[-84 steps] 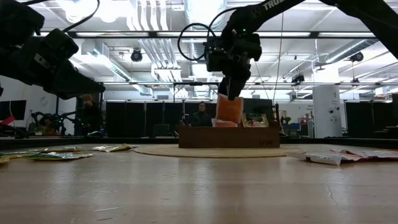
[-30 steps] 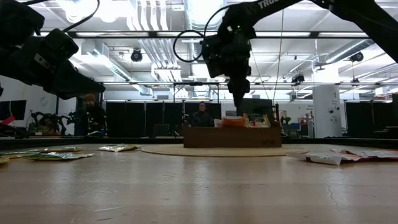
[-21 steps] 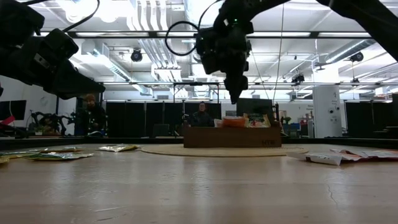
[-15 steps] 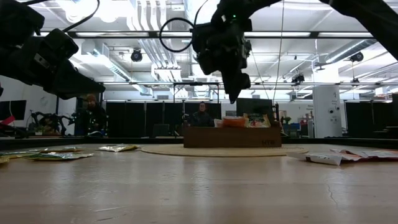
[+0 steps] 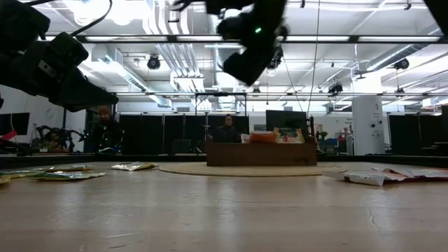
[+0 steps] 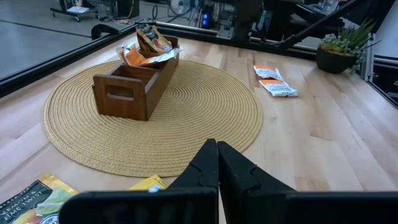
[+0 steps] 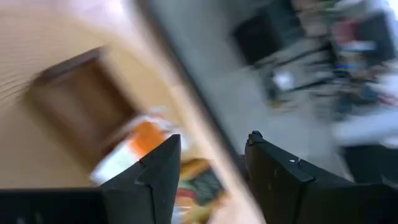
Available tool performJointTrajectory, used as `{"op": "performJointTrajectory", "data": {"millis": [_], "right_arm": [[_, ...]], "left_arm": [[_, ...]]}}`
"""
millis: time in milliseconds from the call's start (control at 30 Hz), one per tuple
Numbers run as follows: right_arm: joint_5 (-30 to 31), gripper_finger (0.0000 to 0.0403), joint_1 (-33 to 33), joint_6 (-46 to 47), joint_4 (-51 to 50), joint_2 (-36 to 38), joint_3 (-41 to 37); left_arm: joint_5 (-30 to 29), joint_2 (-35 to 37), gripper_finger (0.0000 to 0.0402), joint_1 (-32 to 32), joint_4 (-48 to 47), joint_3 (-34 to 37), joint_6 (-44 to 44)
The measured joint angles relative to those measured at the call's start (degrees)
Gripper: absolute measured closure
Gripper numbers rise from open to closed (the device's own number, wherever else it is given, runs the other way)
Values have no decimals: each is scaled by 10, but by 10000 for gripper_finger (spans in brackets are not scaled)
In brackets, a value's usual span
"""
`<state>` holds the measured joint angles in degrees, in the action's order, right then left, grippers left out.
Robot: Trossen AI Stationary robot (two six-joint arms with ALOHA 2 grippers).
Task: Pick & Place Tea
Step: Put the white tea bag into the middle section of the wooden organizer
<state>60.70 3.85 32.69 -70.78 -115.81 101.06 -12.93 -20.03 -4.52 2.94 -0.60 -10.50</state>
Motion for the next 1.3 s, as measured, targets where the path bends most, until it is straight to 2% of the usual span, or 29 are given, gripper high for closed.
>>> {"op": "performJointTrajectory", "data": {"millis": [100, 200, 300, 400, 500, 667, 733, 833, 900, 967, 1133, 1300], "right_arm": [[36, 226, 15, 171, -69, 41, -59], [47, 223, 13, 289, -75, 96, -141], [93, 223, 14, 392, -38, 157, -234], [100, 225, 14, 419, 47, 213, -317], [89, 227, 13, 362, 185, 271, -391], [40, 225, 7, 190, 481, 365, -518], [-22, 225, -3, 110, 612, 405, -568], [-148, 227, -20, -7, 804, 452, -641], [-219, 227, -32, -76, 887, 470, -677], [-246, 225, -42, -106, 911, 479, -698], [-212, 222, -63, -124, 905, 477, -717], [-224, 226, -65, -185, 905, 465, -724]], "left_arm": [[0, 0, 402, 0, 0, 0, 0], [0, 0, 402, 0, 0, 0, 0], [0, 0, 402, 0, 0, 0, 0], [0, 0, 402, 0, 0, 0, 0], [0, 0, 402, 0, 0, 0, 0], [0, 0, 402, 0, 0, 0, 0], [0, 0, 402, 0, 0, 0, 0], [0, 0, 402, 0, 0, 0, 0], [0, 0, 402, 0, 0, 0, 0], [0, 0, 402, 0, 0, 0, 0], [0, 0, 402, 0, 0, 0, 0], [0, 0, 402, 0, 0, 0, 0]]}}
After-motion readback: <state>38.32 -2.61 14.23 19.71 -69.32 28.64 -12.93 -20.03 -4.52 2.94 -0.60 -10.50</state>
